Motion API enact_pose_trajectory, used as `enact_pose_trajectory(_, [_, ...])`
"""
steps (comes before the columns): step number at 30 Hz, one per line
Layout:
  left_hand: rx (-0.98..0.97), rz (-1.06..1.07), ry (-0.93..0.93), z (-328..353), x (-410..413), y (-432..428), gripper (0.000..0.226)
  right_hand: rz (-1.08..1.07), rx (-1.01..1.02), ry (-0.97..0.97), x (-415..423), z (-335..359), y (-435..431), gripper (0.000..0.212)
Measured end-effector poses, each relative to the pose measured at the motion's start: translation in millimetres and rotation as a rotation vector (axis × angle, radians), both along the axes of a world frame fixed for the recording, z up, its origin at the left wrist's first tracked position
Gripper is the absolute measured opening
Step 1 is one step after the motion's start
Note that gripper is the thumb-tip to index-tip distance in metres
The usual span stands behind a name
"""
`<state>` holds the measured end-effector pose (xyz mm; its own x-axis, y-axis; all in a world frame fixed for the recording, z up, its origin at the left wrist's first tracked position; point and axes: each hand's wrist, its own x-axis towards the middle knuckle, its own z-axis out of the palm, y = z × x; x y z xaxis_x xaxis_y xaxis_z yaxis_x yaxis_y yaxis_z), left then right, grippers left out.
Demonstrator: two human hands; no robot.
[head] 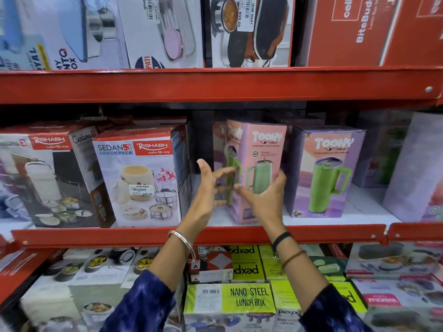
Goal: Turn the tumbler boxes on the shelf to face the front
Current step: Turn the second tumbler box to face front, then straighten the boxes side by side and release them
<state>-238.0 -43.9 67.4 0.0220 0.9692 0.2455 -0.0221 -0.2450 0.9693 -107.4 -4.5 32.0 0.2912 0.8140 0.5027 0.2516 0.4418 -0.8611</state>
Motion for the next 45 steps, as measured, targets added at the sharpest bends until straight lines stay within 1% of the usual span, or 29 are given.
enact_pose_trajectory(1, [0.015, 0.036, -0.009, 1.4, -1.5, 2.2, 0.089, 0.02, -0.013, 0.011, 4.3, -1.2, 3.5, 0.105])
enact_pose_trajectory(3, [0.056, 0.149, -0.031, 4.7, -5.4, 9.8, 0.077, 0.073, -0.039, 0.017, 12.0, -3.5, 8.5, 0.108])
enact_pose_trajectory(5, [0.047, 0.189, -0.038, 6.3, -8.2, 20.4, 0.071, 0.144, -0.059, 0.022, 18.1, -5.1, 9.5, 0.113])
enact_pose_trajectory(6, [0.026, 0.189, -0.051, 7.6, -8.9, 25.3, 0.074, 0.187, -0.062, 0.026, 20.4, -5.5, 8.9, 0.115])
enact_pose_trajectory(8, [-0.012, 0.173, -0.071, 8.3, -9.3, 32.1, 0.091, 0.257, -0.061, 0.01, 23.6, -5.4, 6.8, 0.115])
enact_pose_trajectory(10, [-0.024, 0.145, -0.062, 5.6, -9.4, 32.7, 0.102, 0.31, -0.051, -0.045, 26.8, -4.1, 4.5, 0.108])
enact_pose_trajectory(11, [-0.027, 0.128, -0.055, 3.9, -10.0, 31.7, 0.104, 0.331, -0.047, -0.076, 28.8, -2.6, 4.3, 0.101])
enact_pose_trajectory(12, [-0.034, 0.112, -0.051, 2.4, -11.6, 30.1, 0.103, 0.35, -0.044, -0.104, 31.3, -1.0, 4.2, 0.092])
enact_pose_trajectory(14, [-0.022, 0.09, -0.068, -1.7, -13.2, 28.7, 0.092, 0.378, -0.045, -0.149, 37.7, 0.3, 7.3, 0.076])
enact_pose_trajectory(16, [-0.004, 0.091, -0.075, -2.9, -12.9, 24.6, 0.082, 0.383, -0.05, -0.184, 42.9, -2.0, 11.5, 0.069])
enact_pose_trajectory(21, [0.071, 0.122, -0.04, -19.5, -9.9, 19.3, 0.096, 0.373, -0.049, -0.163, 45.7, -14.7, 17.4, 0.063])
enact_pose_trajectory(27, [0.125, 0.184, -0.018, -33.0, -3.9, 15.8, 0.095, 0.39, -0.039, -0.167, 49.7, -19.8, 23.2, 0.064])
enact_pose_trajectory(29, [0.124, 0.211, -0.03, -36.0, -3.1, 16.7, 0.098, 0.374, -0.061, -0.162, 50.1, -16.5, 20.6, 0.069])
enact_pose_trajectory(30, [0.127, 0.222, -0.046, -37.6, -3.2, 16.7, 0.098, 0.352, -0.073, -0.133, 49.2, -14.9, 17.8, 0.074])
enact_pose_trajectory(31, [0.141, 0.226, -0.059, -39.4, -3.0, 15.9, 0.092, 0.327, -0.092, -0.08, 47.5, -14.0, 13.8, 0.078])
enact_pose_trajectory(33, [0.169, 0.212, -0.065, -44.9, -3.3, 14.5, 0.075, 0.293, -0.127, 0.067, 42.9, -13.2, 4.1, 0.073])
enact_pose_trajectory(34, [0.171, 0.2, -0.059, -47.3, -3.7, 13.6, 0.073, 0.293, -0.146, 0.14, 40.2, -12.9, 0.2, 0.073])
enact_pose_trajectory(36, [0.169, 0.193, -0.056, -49.9, -3.5, 10.0, 0.077, 0.326, -0.185, 0.249, 37.1, -12.1, -5.0, 0.088])
enact_pose_trajectory(37, [0.173, 0.193, -0.056, -49.3, -2.8, 7.0, 0.079, 0.34, -0.201, 0.287, 36.7, -10.6, -7.5, 0.091])
enact_pose_trajectory(38, [0.174, 0.189, -0.058, -48.5, -2.4, 4.3, 0.081, 0.353, -0.209, 0.322, 37.0, -8.3, -10.6, 0.089])
enact_pose_trajectory(41, [0.171, 0.164, -0.08, -46.2, -0.8, -4.4, 0.08, 0.378, -0.21, 0.377, 39.3, -3.9, -18.8, 0.078])
enact_pose_trajectory(43, [0.17, 0.152, -0.09, -45.8, -0.1, -9.4, 0.077, 0.386, -0.204, 0.387, 41.0, -3.8, -24.3, 0.079])
enact_pose_trajectory(45, [0.163, 0.159, -0.09, -46.1, 1.1, -14.4, 0.079, 0.395, -0.208, 0.391, 42.6, -5.4, -28.1, 0.083])
